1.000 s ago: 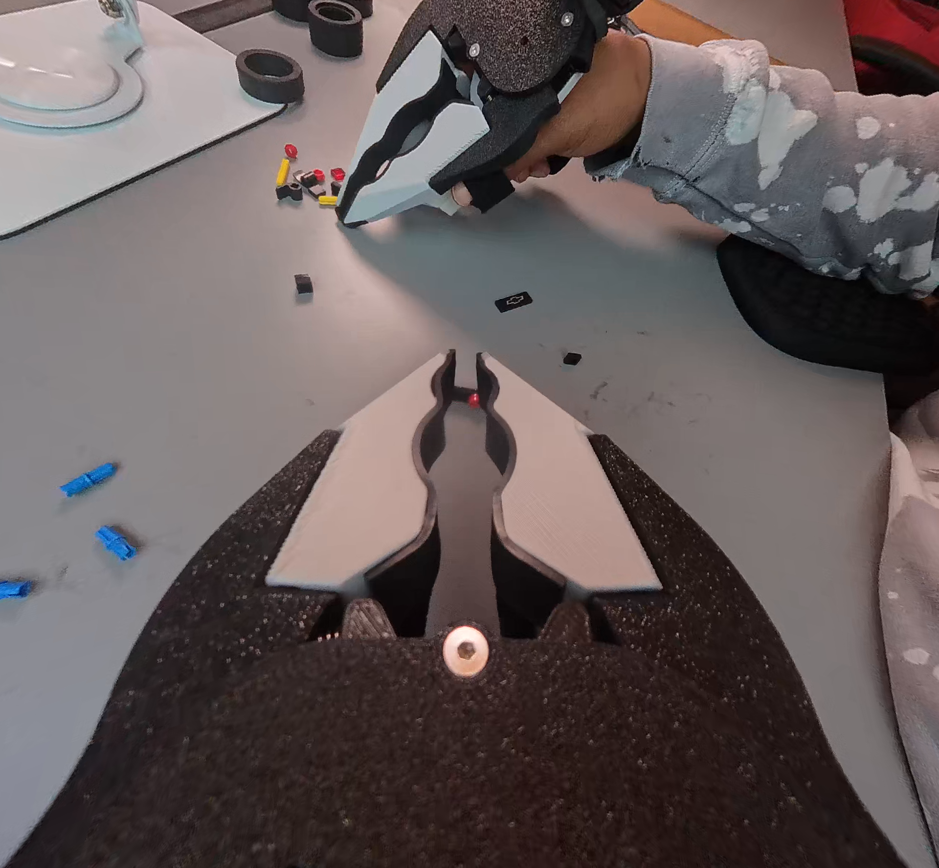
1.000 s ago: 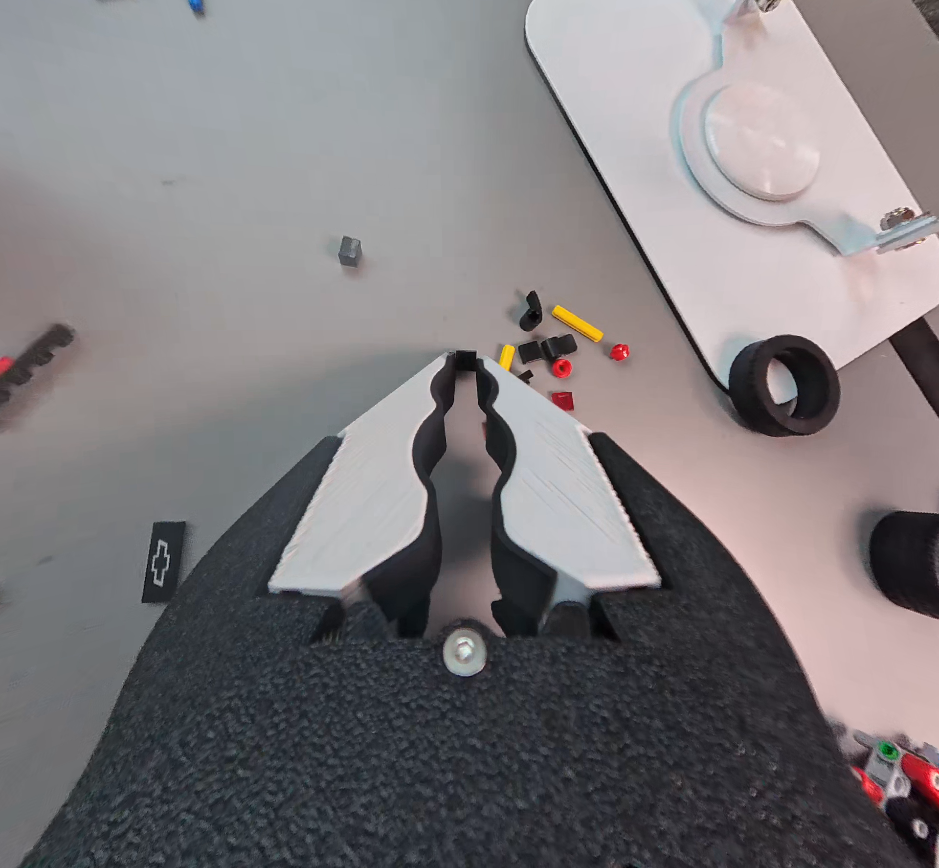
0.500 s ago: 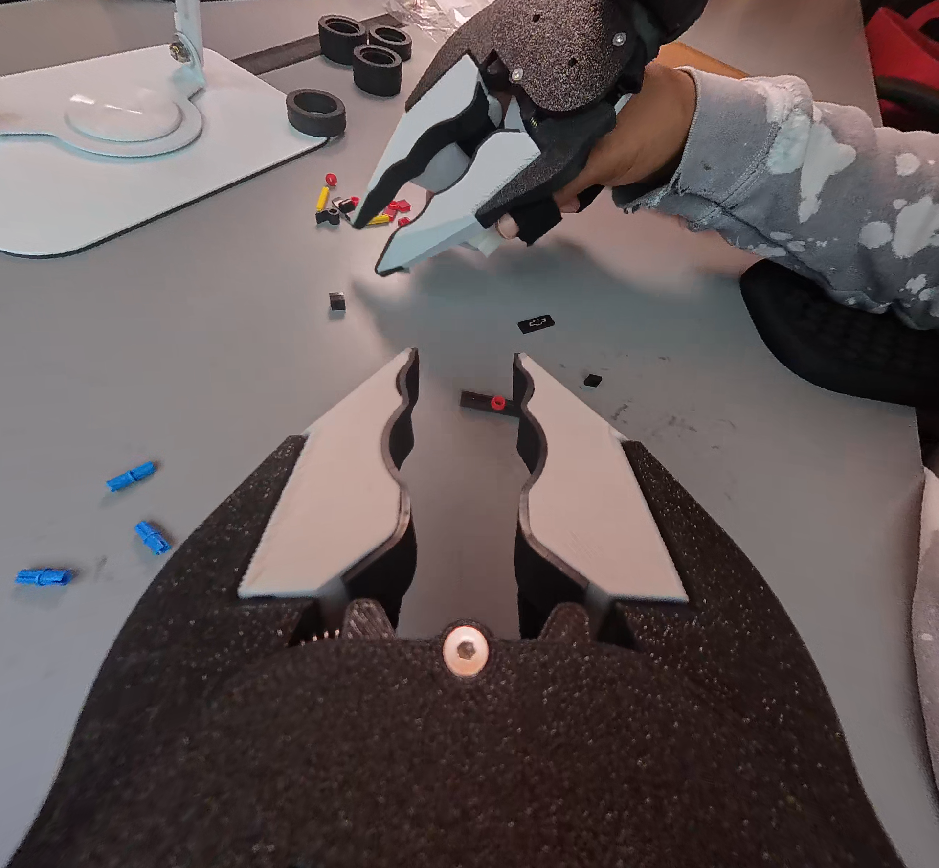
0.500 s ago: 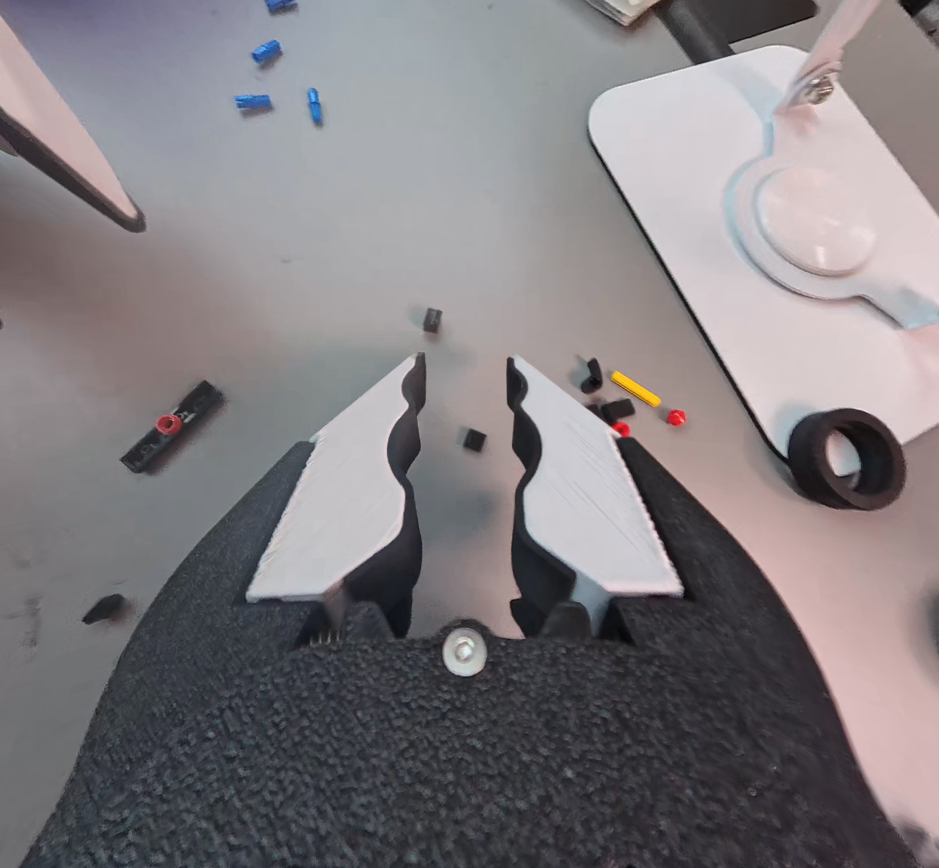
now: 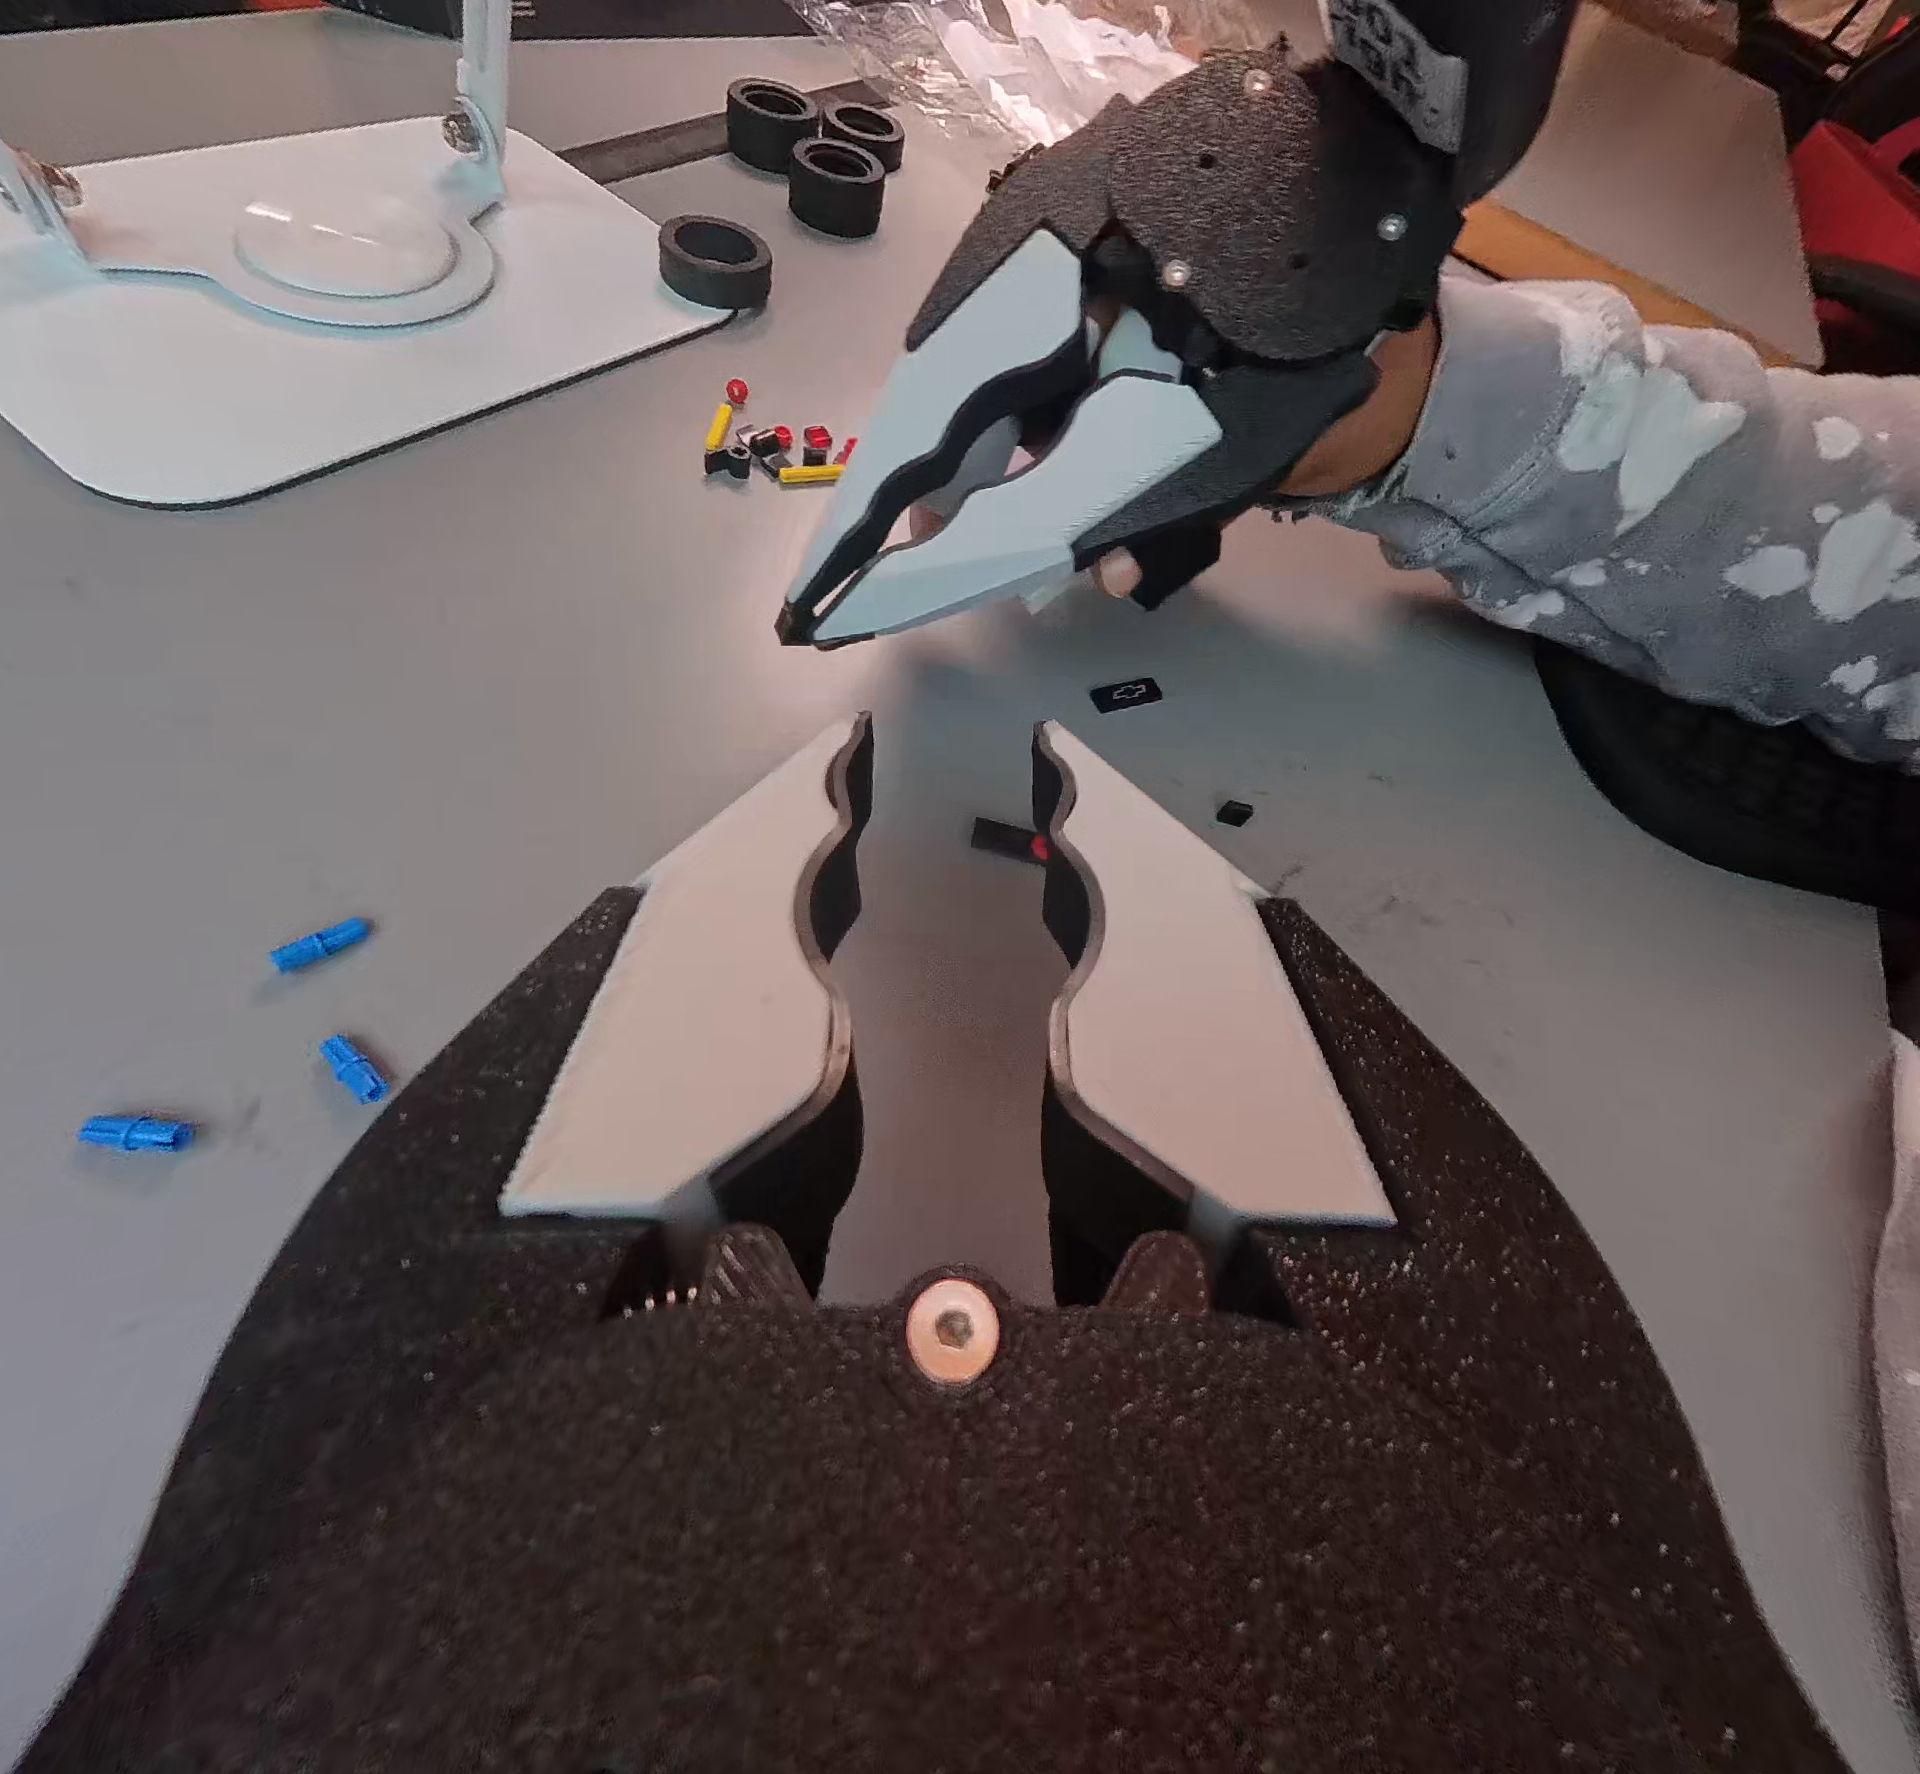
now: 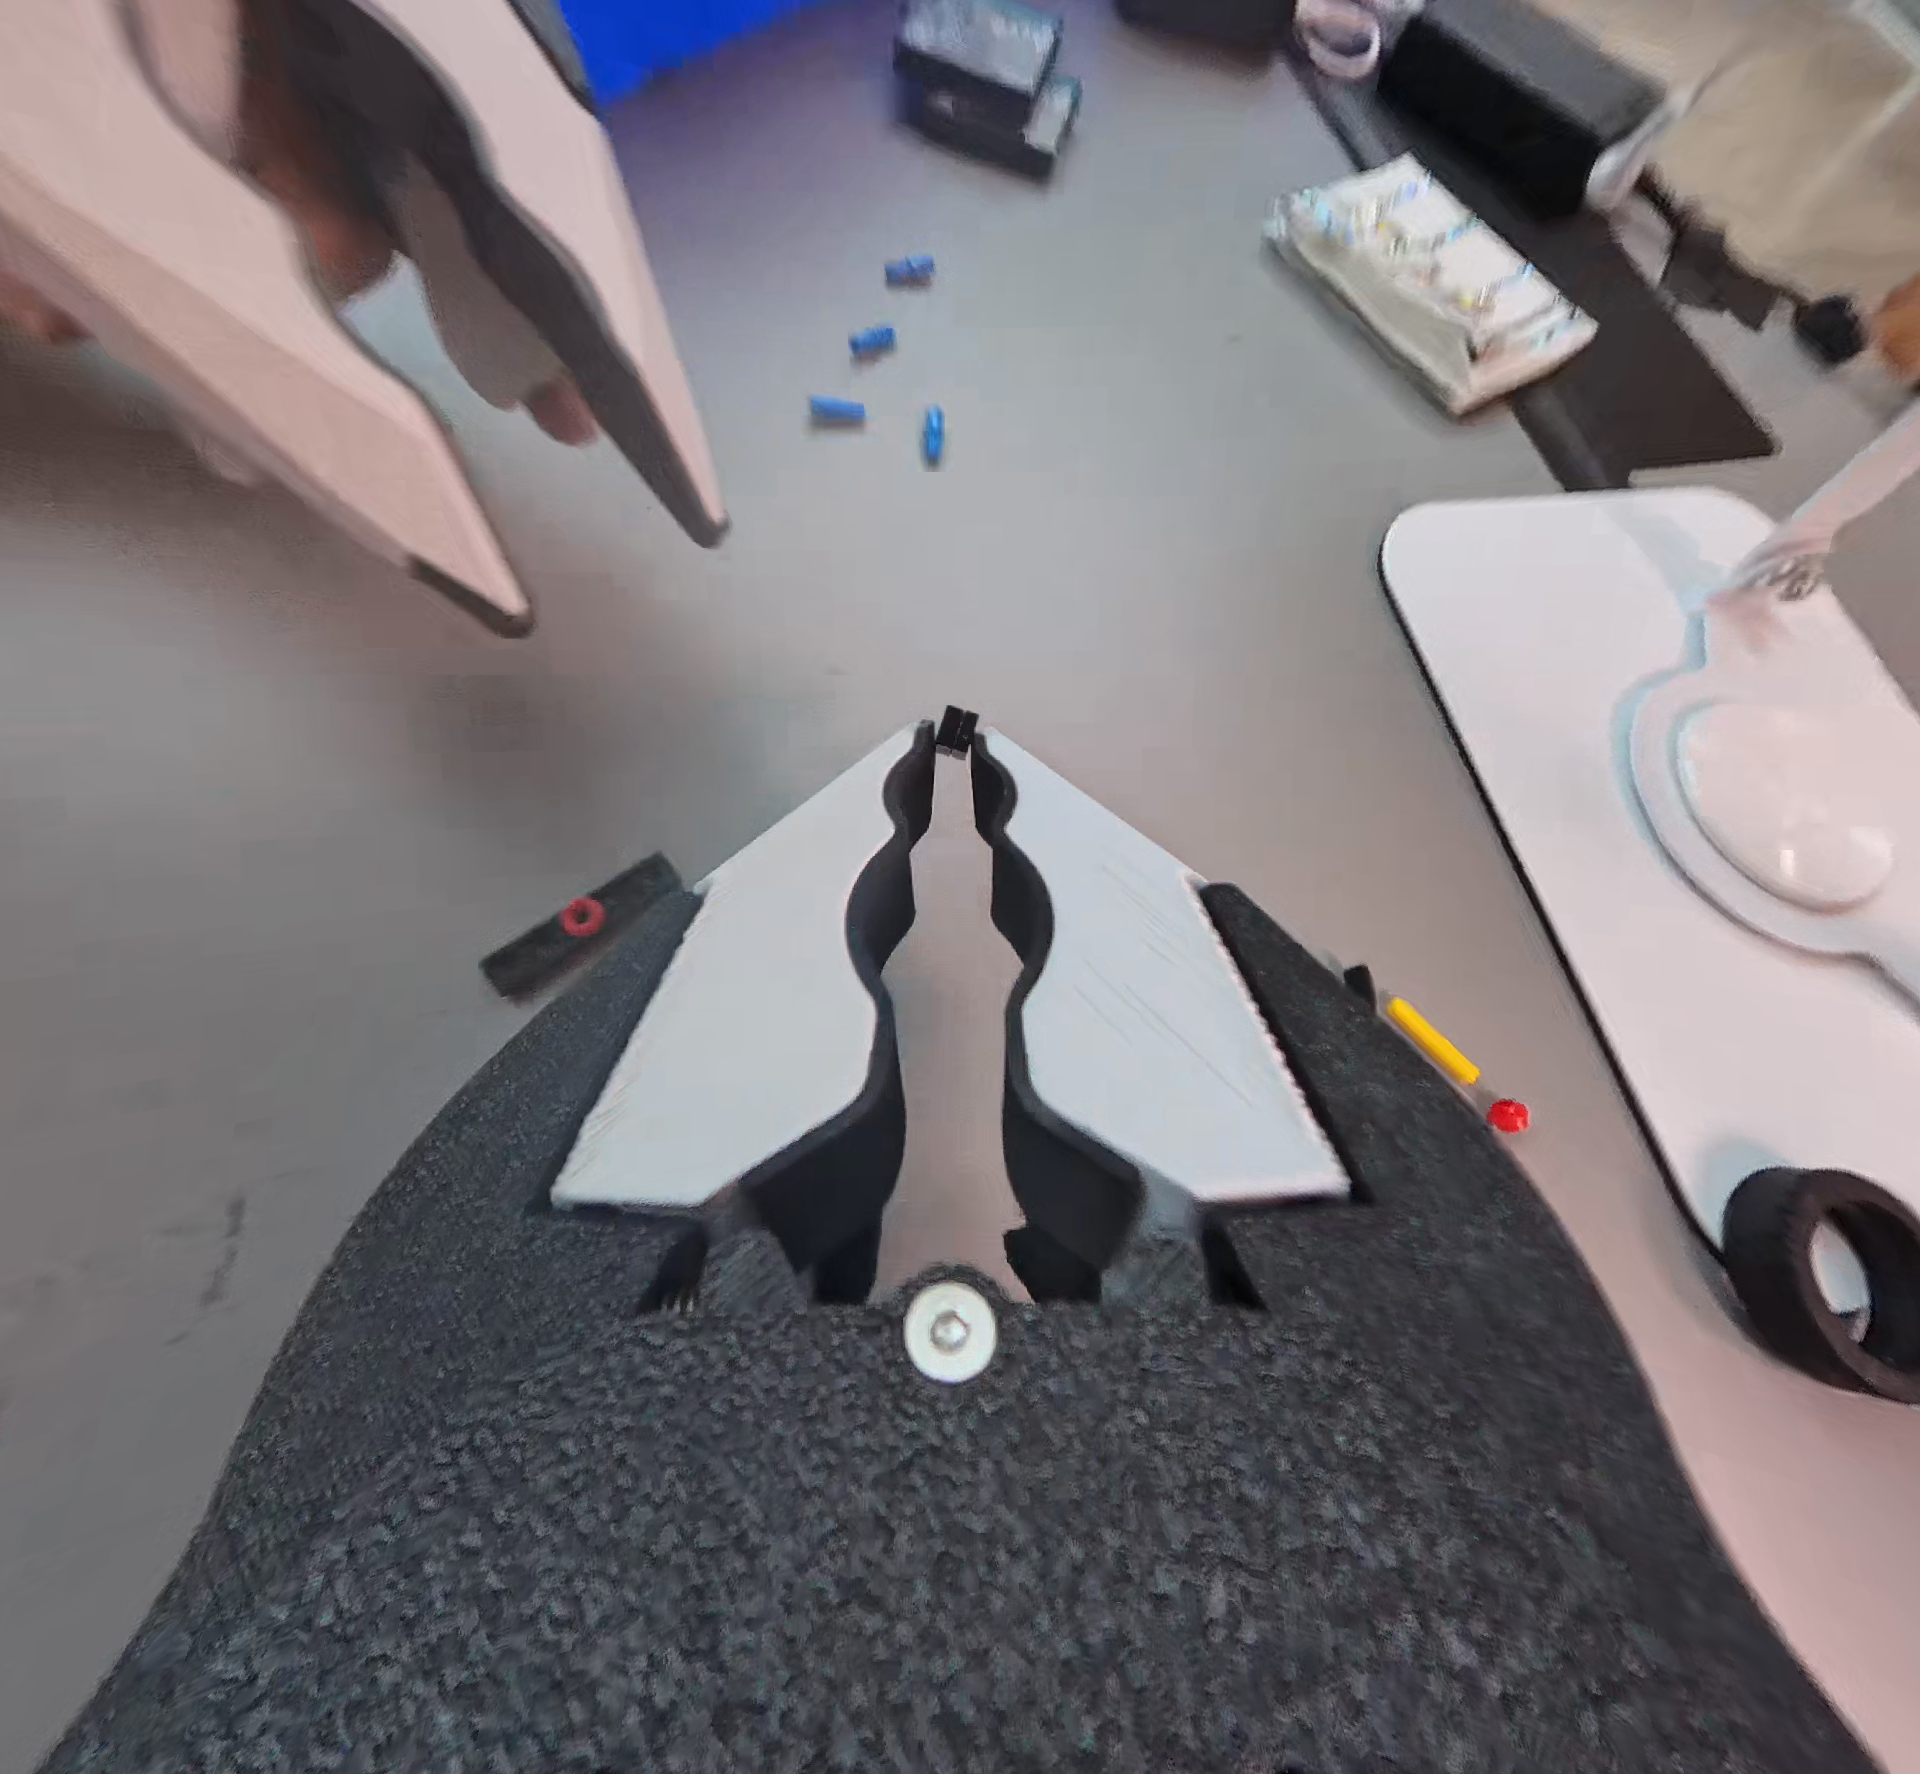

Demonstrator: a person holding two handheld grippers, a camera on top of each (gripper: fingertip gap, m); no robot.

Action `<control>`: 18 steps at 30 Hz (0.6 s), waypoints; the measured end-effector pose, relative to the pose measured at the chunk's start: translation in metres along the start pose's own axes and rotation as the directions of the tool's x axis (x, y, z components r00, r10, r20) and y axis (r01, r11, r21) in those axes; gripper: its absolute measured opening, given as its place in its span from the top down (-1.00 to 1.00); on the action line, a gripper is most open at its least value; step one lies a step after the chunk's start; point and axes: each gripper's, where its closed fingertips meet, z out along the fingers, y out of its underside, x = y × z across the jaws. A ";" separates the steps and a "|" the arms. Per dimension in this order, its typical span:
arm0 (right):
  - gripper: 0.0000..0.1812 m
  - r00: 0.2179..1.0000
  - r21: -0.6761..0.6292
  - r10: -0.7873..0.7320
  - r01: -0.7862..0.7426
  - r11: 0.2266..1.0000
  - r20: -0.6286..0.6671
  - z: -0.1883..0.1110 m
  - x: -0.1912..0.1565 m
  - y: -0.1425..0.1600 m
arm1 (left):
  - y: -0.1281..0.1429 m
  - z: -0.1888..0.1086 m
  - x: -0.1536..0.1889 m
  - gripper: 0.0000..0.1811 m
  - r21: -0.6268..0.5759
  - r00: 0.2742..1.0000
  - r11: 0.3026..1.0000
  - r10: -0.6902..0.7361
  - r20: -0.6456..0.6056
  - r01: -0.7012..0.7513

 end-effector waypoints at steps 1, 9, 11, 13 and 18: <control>0.93 0.999 0.071 -0.046 0.047 0.996 -0.003 -0.010 -0.009 -0.012 | -0.003 -0.001 0.003 0.69 0.018 0.999 0.999 -0.041 -0.033 0.041; 0.93 0.907 0.244 -0.323 0.389 0.888 -0.270 -0.068 -0.053 -0.059 | -0.036 -0.014 0.033 0.75 0.080 0.757 0.827 -0.464 -0.460 0.556; 0.93 0.880 0.218 -0.360 0.434 0.874 -0.310 -0.070 -0.058 -0.060 | -0.038 -0.013 0.045 0.76 0.067 0.744 0.835 -0.446 -0.498 0.546; 0.93 0.856 0.192 -0.394 0.471 0.861 -0.336 -0.070 -0.062 -0.059 | -0.038 -0.012 0.053 0.78 0.062 0.754 0.853 -0.421 -0.504 0.518; 0.92 0.808 0.165 -0.451 0.539 0.826 -0.379 -0.070 -0.067 -0.062 | -0.038 -0.012 0.055 0.94 0.087 0.788 0.874 -0.383 -0.482 0.478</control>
